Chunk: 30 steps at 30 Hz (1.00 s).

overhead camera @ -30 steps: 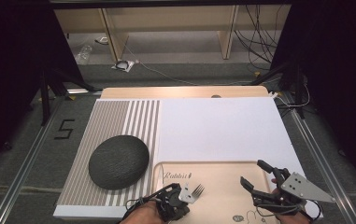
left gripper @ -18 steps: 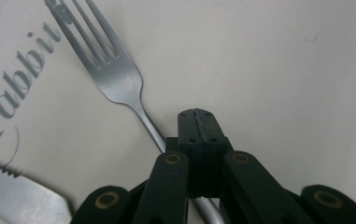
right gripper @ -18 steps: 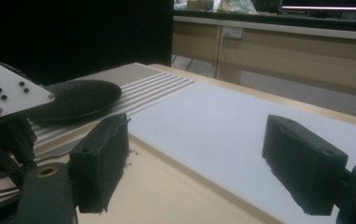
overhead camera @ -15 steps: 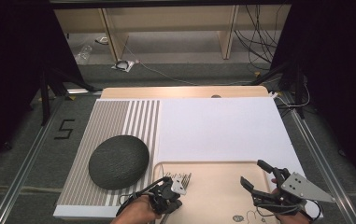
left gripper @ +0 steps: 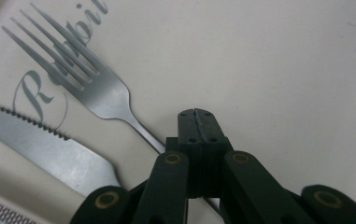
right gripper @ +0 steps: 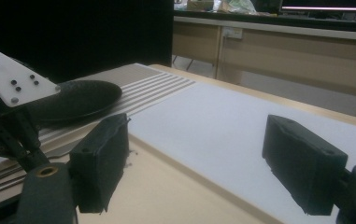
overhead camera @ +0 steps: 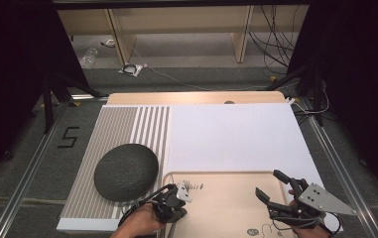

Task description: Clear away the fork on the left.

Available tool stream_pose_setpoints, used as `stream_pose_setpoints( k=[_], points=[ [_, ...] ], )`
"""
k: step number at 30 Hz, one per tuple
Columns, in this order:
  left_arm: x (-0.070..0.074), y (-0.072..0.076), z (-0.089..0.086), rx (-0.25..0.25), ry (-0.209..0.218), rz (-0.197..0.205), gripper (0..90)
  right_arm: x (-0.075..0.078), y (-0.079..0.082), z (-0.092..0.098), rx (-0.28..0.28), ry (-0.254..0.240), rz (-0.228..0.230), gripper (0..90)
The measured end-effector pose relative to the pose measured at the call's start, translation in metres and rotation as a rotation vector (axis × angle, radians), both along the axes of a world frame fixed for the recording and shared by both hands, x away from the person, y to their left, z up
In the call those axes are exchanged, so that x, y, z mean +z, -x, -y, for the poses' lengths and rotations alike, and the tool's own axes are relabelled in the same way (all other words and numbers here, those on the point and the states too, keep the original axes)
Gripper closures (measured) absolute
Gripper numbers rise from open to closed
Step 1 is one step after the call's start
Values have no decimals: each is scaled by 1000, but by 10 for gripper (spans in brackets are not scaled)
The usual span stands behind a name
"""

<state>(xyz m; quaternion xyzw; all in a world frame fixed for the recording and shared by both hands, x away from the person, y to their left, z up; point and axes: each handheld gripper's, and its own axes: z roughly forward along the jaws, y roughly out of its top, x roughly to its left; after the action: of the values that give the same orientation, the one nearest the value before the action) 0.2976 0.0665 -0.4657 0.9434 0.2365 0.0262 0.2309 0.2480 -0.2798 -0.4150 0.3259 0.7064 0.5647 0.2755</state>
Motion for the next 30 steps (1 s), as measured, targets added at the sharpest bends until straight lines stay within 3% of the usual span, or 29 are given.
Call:
stream_pose_setpoints(
  k=[15, 17, 23, 26, 30],
  points=[
    [0, -6, -8, 24, 3, -26, 865, 0, 0, 0, -1, 0, -1, 239],
    [2, -5, -8, 25, 3, -13, 852, 0, 0, 0, 0, 0, -1, 239],
    [12, -2, -10, 4, 61, 4, 665, 0, 0, 0, 0, 0, -1, 239],
    [16, -1, -13, 31, 70, 15, 521, 0, 0, 0, 0, 0, 0, 239],
    [23, -2, -22, 73, 105, 4, 421, 0, 0, 0, -1, -2, 1, 239]
  ],
)
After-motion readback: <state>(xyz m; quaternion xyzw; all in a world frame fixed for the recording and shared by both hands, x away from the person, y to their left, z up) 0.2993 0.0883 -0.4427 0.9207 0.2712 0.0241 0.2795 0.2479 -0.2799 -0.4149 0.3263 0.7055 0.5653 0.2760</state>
